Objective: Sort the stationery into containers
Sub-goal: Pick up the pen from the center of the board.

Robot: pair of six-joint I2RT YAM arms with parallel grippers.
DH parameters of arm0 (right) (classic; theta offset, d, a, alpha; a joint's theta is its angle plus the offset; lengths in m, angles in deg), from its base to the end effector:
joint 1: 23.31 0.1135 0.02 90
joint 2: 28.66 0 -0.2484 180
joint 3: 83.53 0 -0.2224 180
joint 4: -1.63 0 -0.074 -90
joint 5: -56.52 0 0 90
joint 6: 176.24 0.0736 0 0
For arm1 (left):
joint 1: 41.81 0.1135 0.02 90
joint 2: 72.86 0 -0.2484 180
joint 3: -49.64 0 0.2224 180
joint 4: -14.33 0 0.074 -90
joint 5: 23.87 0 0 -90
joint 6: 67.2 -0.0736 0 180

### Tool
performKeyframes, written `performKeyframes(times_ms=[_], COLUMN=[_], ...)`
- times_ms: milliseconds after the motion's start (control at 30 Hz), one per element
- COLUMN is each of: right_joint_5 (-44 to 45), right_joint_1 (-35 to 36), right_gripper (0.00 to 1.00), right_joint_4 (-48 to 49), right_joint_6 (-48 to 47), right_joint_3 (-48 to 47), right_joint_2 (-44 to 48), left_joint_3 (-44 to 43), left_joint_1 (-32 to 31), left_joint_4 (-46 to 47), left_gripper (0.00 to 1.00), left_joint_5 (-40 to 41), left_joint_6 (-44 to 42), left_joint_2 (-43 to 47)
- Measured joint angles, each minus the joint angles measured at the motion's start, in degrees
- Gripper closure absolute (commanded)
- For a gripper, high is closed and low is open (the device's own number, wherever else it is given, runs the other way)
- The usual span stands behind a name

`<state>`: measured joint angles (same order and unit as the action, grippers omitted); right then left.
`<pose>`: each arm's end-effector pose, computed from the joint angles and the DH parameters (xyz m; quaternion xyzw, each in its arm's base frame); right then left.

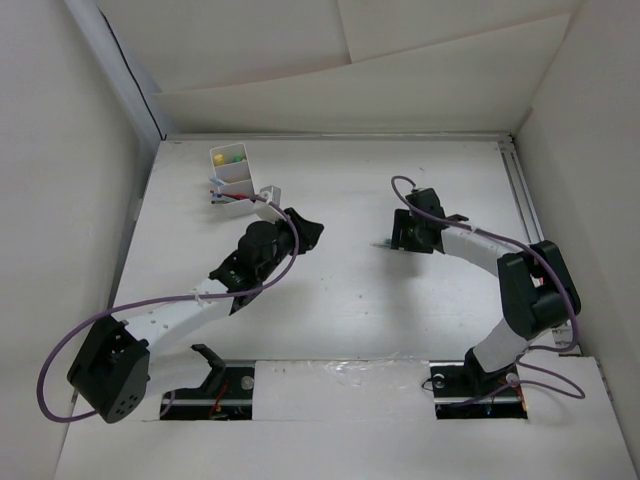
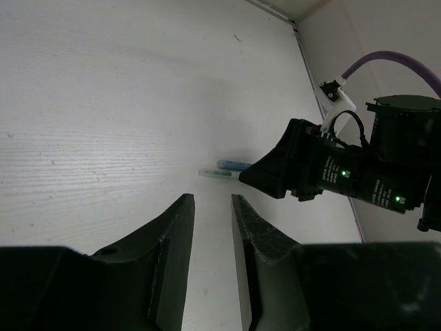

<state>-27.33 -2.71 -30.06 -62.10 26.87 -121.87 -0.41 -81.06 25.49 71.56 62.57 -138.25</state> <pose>0.3037 0.1057 0.1514 0.0454 0.9522 0.0660 0.2949 0.2196 -0.1704 0.2698 -0.0356 0.7314 -0.4059 0.5468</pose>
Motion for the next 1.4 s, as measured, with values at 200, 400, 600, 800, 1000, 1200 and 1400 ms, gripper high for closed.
performKeyframes(times_ms=[200,400,600,800,1000,1200,1400], right_joint_5=[-0.22,-0.74,-2.01,-3.69,-0.74,3.69,7.78], right_joint_1=[0.00,0.00,-0.39,-0.66,-0.57,1.60,5.07], right_gripper=[0.33,0.31,0.35,0.53,0.60,0.37,0.43], right_joint_4=[0.00,0.17,0.17,0.15,-0.87,-2.12,-4.59], right_joint_6=[-0.13,-0.22,-0.44,-0.76,0.33,4.39,7.87], right_joint_3=[-0.59,-1.25,-1.49,-1.46,-2.56,-2.75,-1.81], right_joint_2=[-0.66,-2.03,-2.40,-1.66,-0.13,-0.13,0.96], left_joint_3=[0.02,0.04,0.26,0.28,0.28,0.28,0.28], left_joint_1=[0.48,0.90,1.14,1.14,1.14,1.14,1.14], left_joint_4=[0.02,0.28,0.48,0.46,0.48,0.50,0.87], left_gripper=[0.76,0.77,0.77,0.78,0.78,0.78,0.78], left_joint_5=[-0.50,-0.87,-1.03,-1.11,-1.51,-1.97,-2.47], left_joint_6=[0.15,0.17,0.17,0.17,0.42,0.61,0.63], left_joint_2=[0.00,0.00,0.00,0.00,-0.02,0.00,-0.02])
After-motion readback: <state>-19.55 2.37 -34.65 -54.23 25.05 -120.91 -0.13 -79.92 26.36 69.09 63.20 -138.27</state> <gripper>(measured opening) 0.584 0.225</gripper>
